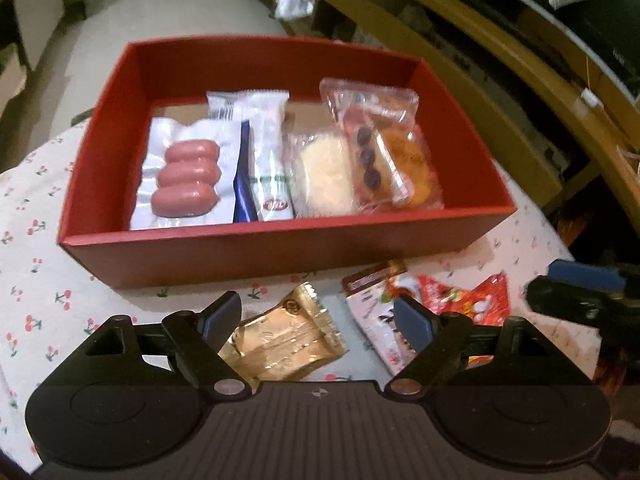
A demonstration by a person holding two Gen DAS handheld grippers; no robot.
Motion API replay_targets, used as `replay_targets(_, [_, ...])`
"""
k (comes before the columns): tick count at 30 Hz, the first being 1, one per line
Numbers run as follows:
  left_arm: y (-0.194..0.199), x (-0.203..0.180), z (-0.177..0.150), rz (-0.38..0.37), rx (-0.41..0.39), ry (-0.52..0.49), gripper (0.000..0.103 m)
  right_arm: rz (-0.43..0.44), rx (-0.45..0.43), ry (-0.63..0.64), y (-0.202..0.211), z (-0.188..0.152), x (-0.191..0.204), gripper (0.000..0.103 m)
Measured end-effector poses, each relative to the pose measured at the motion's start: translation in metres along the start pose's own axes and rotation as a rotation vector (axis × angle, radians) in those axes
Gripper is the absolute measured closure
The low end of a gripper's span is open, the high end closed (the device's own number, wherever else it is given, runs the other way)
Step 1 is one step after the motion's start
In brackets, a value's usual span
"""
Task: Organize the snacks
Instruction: 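Open both tools to release the snacks in the box and withdraw, then grasp the gold foil packet with the left tool while the right tool grasps the red chip bag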
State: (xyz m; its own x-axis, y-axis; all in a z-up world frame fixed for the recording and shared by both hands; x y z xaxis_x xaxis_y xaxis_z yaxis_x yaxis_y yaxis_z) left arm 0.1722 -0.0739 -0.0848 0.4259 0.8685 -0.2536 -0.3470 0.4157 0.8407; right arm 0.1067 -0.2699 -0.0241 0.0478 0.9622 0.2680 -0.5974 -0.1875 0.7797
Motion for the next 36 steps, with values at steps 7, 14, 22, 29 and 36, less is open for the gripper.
replay_targets(7, [-0.02, 0.003, -0.001, -0.006, 0.026, -0.059, 0.014, 0.024, 0.038, -0.032, -0.007, 0.001, -0.007, 0.035])
replay_targets(14, [-0.012, -0.004, -0.02, -0.004, 0.063, -0.095, 0.014, 0.022, 0.063, -0.042, -0.009, 0.001, -0.01, 0.035])
replay_targets(22, [-0.005, -0.01, -0.034, 0.106, 0.037, -0.096, 0.026, 0.017, 0.053, -0.055, 0.0, -0.006, -0.008, 0.035])
replay_targets(29, [0.002, -0.004, -0.033, 0.143, 0.04, -0.086, 0.051, -0.057, 0.076, -0.038, 0.01, -0.039, -0.019, 0.035])
replay_targets(36, [0.019, -0.013, -0.061, 0.127, 0.067, -0.09, 0.055, -0.054, 0.074, -0.04, 0.014, -0.043, -0.023, 0.035])
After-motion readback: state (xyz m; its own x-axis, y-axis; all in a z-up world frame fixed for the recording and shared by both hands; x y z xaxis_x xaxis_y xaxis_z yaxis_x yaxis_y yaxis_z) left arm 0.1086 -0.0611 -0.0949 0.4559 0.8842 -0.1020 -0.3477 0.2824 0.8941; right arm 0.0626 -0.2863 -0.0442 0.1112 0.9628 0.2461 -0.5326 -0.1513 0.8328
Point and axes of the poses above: each gripper's, at about its wrist camera, not at the fingertips, and y roughly against the way its jaws point, x to its left, z to its top, the point moved 4 cm from there along -y, roughly the way its jaws point, and after that the axes turned 4 degrees about -z, right-handed, at the moved point
